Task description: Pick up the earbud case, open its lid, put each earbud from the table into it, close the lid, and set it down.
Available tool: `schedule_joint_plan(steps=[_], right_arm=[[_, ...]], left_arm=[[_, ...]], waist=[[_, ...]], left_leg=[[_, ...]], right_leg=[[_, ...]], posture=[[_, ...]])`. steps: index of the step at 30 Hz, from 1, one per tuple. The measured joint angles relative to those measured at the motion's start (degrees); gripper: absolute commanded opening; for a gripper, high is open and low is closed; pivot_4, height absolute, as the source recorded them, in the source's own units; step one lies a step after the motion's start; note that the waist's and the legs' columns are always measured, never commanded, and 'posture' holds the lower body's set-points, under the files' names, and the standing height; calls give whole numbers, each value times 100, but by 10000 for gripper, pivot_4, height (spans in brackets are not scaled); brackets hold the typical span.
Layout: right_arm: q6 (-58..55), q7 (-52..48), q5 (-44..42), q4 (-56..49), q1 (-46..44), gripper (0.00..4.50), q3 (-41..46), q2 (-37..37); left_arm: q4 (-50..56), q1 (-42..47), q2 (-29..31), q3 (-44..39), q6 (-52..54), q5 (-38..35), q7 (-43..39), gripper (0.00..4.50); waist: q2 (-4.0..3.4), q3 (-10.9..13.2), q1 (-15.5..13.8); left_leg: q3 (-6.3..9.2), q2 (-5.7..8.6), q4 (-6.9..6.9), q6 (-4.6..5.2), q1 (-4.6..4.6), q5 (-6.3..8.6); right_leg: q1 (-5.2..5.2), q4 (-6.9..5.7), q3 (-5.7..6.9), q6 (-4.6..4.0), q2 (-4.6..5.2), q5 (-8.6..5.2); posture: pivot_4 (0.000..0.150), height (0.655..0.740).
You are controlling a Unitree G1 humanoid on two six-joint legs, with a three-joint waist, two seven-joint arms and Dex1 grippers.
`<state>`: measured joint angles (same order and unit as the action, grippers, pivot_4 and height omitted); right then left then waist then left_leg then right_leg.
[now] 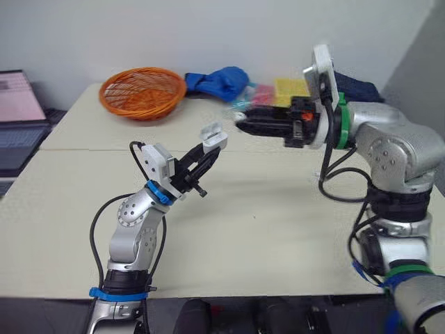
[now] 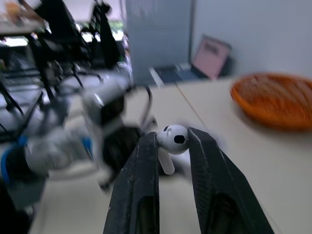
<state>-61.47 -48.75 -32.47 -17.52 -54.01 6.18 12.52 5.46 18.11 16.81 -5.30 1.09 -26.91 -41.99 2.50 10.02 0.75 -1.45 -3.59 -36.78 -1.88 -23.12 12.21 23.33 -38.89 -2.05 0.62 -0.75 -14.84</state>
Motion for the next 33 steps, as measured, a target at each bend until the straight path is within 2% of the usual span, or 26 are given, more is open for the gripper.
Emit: schedule_joint_plan(steps=[3, 8, 15, 33], right_arm=[[-27, 944, -4, 32, 257, 4983, -66, -609], [205, 1621, 45, 33, 328, 4983, -178, -826], [644, 1837, 303, 249, 743, 4983, -572, -593], [1368, 1886, 455, 532, 810, 4983, -1086, -566]], left_arm=[[-70, 68, -32, 49, -1, -2, -14, 7623], [-125, 216, -57, 59, -1, -8, -20, 7623], [-132, 276, -57, 62, -1, -12, -101, 7623], [-164, 285, -64, 94, -2, -4, -142, 7623]], waist=[[-8, 4, -40], [-9, 4, -37], [-10, 5, 20], [-11, 6, 106]], left_leg=[[-35, 9, -21, -1, -85, 1], [-44, 11, -22, 0, -94, 1], [-40, 5, -20, 1, -78, 1], [-41, 3, -17, 2, -78, 1]], right_leg=[[84, -5, -23, 9, 13, 21], [93, 5, -26, 23, 14, 30], [90, -2, -28, 27, -22, 19], [91, 0, -31, 25, -25, 18]], posture=[[1500, 7400], [1500, 7400], [1500, 7400], [1500, 7400]])
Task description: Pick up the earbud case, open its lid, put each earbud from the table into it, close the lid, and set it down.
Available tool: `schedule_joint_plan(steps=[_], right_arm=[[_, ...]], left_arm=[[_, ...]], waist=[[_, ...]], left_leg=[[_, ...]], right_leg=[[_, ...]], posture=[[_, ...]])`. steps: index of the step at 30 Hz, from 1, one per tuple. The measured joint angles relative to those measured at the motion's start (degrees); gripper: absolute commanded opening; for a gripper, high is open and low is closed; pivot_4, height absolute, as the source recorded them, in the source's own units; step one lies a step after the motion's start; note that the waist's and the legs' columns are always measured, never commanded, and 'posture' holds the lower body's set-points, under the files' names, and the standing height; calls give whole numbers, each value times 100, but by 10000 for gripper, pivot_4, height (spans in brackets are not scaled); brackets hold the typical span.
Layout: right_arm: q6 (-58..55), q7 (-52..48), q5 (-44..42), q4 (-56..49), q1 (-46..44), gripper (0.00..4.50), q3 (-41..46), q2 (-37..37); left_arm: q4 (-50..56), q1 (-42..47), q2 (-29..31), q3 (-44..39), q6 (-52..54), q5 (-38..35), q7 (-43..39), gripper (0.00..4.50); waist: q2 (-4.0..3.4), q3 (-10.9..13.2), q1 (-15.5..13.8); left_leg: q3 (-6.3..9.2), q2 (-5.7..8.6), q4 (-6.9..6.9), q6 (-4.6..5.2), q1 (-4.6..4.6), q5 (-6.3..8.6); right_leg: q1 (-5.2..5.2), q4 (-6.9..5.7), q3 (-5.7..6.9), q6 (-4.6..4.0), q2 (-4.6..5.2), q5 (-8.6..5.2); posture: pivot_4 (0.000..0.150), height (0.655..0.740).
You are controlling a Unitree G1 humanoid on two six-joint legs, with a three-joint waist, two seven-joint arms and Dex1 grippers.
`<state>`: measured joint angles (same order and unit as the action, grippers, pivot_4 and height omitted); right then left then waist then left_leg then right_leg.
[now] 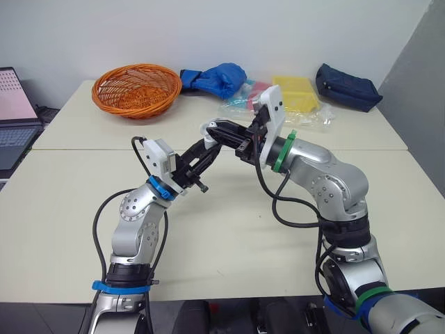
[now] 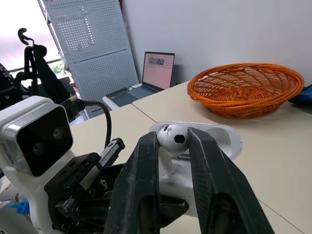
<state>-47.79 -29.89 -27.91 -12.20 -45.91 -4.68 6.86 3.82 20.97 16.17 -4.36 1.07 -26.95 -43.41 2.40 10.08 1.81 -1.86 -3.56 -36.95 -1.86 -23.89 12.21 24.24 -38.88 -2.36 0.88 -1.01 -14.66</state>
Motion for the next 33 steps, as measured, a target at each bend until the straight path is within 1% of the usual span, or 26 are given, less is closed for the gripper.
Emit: schedule_joint_plan(steps=[10, 12, 13, 17, 23, 26, 30, 33], right_arm=[[40, 15, -4, -2, 34, 4983, -122, 28], [101, 17, 27, -2, 38, 12168, -156, 66], [130, 17, 40, -2, 42, 14191, -165, 81], [242, 51, 153, 3, 62, 27603, -189, 94], [361, 51, 180, 35, 83, 27603, -177, 97], [339, -69, -124, -21, 117, 27603, 50, 160], [152, -515, -687, -561, 152, 27603, 568, 983], [-73, -525, -983, -698, 151, 27603, 713, 1217]], left_arm=[[-9, -2, 25, 0, 2, 3, -74, 7623], [-9, -2, 26, 1, 5, 3, -83, 7623], [-11, -2, 26, 1, 9, 4, -82, 7623], [-17, -2, 33, -11, 10, 4, -83, 7623], [-17, 14, 35, -6, 10, 2, -97, 7623], [-17, 78, 34, -4, 10, -2, -104, 7623], [-18, 50, 65, -55, 6, -5, -114, 7623], [-20, 50, 69, -50, 5, -5, -119, 7623]], waist=[[0, 0, 0], [0, 0, 0], [0, 0, 0], [0, 0, 0], [0, 0, 0], [-1, 1, -2], [-2, 2, -20], [-3, 2, -1]], left_leg=[[1, 0, 1, 0, 0, 0], [0, 0, 2, 0, 0, 0], [0, 0, 2, 0, 0, 0], [1, 0, 2, 0, 0, 0], [0, 0, 3, 0, -1, 0], [1, 0, 3, 0, -3, 0], [-1, 2, 6, 0, -7, 1], [-2, 1, 8, 1, -4, 1]], right_leg=[[0, 1, 0, 0, 0, 0], [0, 2, 0, 0, 0, 0], [0, 2, 1, 0, 0, 0], [1, 2, 0, 0, 0, 0], [1, 3, -1, 0, 1, 0], [1, 4, 0, 0, 1, -1], [-1, 19, 1, 1, 8, -1], [-1, 17, -3, 1, 6, -1]], posture=[[1500, 7400], [1500, 7400], [1500, 7400], [1500, 7400], [1500, 7400], [1500, 7400], [1500, 7400], [1500, 7400]])
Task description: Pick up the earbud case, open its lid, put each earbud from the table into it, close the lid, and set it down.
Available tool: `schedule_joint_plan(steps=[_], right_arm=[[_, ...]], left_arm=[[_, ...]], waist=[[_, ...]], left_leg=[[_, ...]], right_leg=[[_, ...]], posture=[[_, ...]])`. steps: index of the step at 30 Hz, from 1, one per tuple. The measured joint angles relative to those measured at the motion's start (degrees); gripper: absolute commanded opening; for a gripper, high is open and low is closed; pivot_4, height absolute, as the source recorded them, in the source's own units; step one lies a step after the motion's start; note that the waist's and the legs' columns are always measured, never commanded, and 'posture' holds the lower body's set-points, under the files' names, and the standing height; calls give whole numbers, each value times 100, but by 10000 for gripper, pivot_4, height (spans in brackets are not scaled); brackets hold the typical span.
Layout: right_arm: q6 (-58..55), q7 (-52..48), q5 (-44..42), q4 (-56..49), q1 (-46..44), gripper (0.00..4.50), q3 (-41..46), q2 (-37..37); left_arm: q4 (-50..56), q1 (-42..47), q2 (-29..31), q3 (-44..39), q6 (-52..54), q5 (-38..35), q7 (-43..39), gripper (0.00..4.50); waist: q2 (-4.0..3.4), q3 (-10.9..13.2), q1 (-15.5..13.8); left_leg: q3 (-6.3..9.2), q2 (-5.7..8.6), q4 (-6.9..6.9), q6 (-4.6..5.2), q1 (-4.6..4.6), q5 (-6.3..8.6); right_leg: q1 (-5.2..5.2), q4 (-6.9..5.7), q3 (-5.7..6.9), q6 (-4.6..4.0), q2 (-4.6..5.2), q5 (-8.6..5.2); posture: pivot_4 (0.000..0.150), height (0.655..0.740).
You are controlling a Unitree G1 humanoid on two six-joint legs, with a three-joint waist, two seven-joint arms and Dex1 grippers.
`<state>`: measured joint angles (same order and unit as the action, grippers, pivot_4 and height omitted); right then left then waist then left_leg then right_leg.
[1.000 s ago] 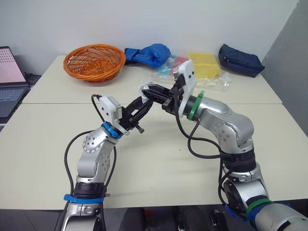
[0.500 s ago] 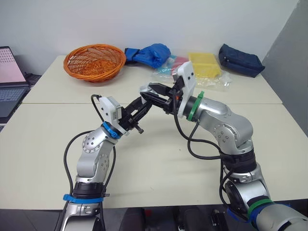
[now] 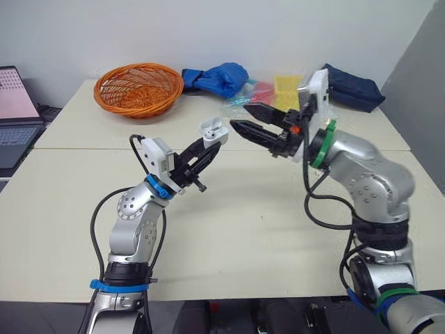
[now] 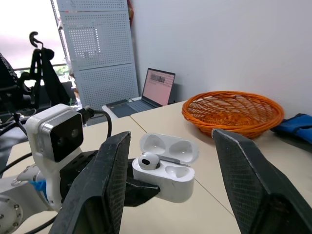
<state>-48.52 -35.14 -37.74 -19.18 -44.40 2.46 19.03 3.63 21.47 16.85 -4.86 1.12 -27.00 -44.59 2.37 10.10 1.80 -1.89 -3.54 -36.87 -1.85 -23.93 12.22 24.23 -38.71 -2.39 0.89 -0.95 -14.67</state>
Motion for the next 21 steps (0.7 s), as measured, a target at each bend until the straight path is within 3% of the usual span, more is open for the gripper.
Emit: schedule_joint_plan(steps=[4, 7, 12, 21], right_arm=[[-237, 146, -83, 53, 48, 27603, 271, 536], [18, 423, 378, 480, 381, 27603, 343, 722], [748, 966, 1415, 1745, 948, 43569, 290, 734], [1390, 2251, 2527, 2966, 1426, 43569, 322, 322]], left_arm=[[-3, -10, 10, -5, -4, 0, 5, 7623], [-5, -29, 34, -12, -10, 0, 10, 7623], [-5, -40, 45, -14, -10, 0, 21, 7623], [24, -101, 69, -9, 2, 2, 125, 7623]], waist=[[-1, 0, -1], [0, 0, -3], [-7, 4, -1], [-10, 6, 12]], left_leg=[[6, -1, 2, 0, 1, 0], [3, 1, 1, 0, 2, 0], [-8, 6, 4, 0, -1, 0], [-11, 2, 12, 0, 2, 0]], right_leg=[[-1, -3, -3, -4, -1, -2], [-5, 1, -7, -4, -1, -2], [4, 2, -10, -3, 0, -2], [7, -1, -15, -5, -3, -3]], posture=[[1500, 7400], [1500, 7400], [1500, 7400], [1500, 7400]])
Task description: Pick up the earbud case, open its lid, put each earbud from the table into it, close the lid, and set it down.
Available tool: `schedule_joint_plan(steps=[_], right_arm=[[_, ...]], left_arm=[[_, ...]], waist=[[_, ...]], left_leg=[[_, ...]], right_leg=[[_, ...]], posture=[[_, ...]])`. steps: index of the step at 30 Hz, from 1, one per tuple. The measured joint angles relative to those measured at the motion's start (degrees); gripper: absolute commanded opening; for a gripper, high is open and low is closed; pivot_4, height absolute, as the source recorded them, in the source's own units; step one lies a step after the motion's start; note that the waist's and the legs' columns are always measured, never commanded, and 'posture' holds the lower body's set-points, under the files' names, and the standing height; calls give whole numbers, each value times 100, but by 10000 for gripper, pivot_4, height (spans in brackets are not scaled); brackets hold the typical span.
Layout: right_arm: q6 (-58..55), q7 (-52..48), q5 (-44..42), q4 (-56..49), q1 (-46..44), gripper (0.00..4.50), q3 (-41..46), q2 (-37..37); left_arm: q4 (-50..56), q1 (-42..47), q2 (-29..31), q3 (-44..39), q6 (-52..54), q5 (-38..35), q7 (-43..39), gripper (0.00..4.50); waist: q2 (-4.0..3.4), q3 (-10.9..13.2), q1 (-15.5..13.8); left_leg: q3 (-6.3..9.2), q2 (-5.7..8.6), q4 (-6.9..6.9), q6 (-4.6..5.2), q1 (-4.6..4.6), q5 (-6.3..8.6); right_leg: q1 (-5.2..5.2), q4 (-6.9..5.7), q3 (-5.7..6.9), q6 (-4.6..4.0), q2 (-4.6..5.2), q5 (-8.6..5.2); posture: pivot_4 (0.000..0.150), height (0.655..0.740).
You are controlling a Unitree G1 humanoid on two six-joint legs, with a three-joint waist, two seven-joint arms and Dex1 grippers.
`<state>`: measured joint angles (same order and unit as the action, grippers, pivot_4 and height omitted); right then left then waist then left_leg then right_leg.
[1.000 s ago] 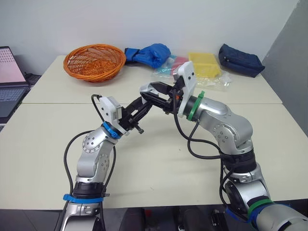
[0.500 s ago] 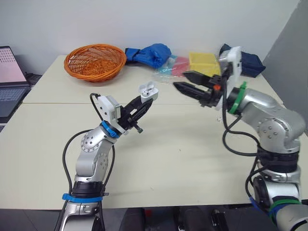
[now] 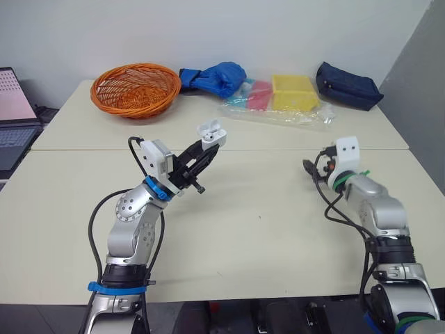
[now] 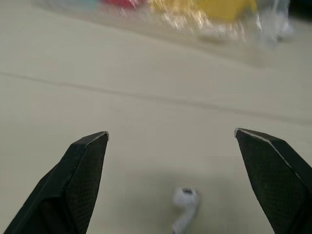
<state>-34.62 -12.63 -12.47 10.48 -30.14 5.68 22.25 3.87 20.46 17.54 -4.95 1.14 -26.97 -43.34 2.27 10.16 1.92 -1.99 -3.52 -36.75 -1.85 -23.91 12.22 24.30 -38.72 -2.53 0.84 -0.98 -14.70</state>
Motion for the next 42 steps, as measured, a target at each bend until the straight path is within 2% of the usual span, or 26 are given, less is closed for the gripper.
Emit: schedule_joint_plan(steps=[14, 17, 26, 27, 34, 39, 40, 41, 42], right_arm=[[-65, 527, 111, 350, 36, 43569, 210, -373], [-78, 545, 106, 339, 60, 38099, 247, -385], [157, 383, 109, 561, 19, 5164, 247, -393], [178, 355, 110, 592, 11, 3916, 243, -369], [283, 165, 111, 781, -20, 3968, 242, -140], [-146, -1632, -188, 198, 272, 3968, -193, 955], [-131, -2299, -223, -107, 450, 3968, -526, 1474], [38, -3336, -224, -503, 753, 3968, -976, 2410], [202, -4071, -192, -686, 941, 3968, -1156, 3096]], left_arm=[[6, 1, 99, 4, 29, -7, -4, 7623], [9, 0, 101, 4, 59, -16, -4, 7623], [9, -1, 104, 5, 73, -23, -38, 7623], [9, -1, 104, 5, 73, -23, -56, 7623], [9, 0, 96, 5, 73, -23, -101, 7623], [27, -27, 67, 4, 84, -22, -75, 7623], [35, -14, 25, 45, 88, -22, -83, 7623], [81, -43, -5, 80, 85, -23, -106, 7623], [109, -141, 30, 30, 73, -25, -106, 7623]], waist=[[-1, 0, -9], [-1, 0, -8], [-1, -1, -19], [-1, -1, -22], [0, -1, -31], [-10, 5, -33], [-28, 13, -31], [-73, 33, -68], [-88, 33, -76]], left_leg=[[1, 0, -1, 0, 0, 0], [2, 0, -2, 0, 1, 0], [7, 3, -12, 0, 3, 0], [7, 3, -12, 0, 3, 0], [8, 4, -13, 0, 3, 0], [7, 4, -8, 1, -1, 1], [6, 5, -5, 1, -4, 1], [12, 8, -6, 3, -11, 2], [7, 12, 4, 5, -4, 3]], right_leg=[[-1, -1, 1, 0, 0, 0], [-3, -1, 1, 0, 0, 0], [-13, -2, 2, 1, 2, 1], [-14, -1, 2, 1, 2, 1], [-15, 0, 2, 2, 3, 1], [-14, 13, 5, 3, 3, 0], [-11, 16, 5, 3, 3, 0], [-12, 20, 10, 13, 14, -6], [-11, 21, 13, 22, 21, -12]], posture=[[1500, 7400], [1500, 7400], [1500, 7400], [1500, 7400], [1500, 7400], [1500, 7400], [1500, 7400], [1500, 7400], [1500, 7400]])
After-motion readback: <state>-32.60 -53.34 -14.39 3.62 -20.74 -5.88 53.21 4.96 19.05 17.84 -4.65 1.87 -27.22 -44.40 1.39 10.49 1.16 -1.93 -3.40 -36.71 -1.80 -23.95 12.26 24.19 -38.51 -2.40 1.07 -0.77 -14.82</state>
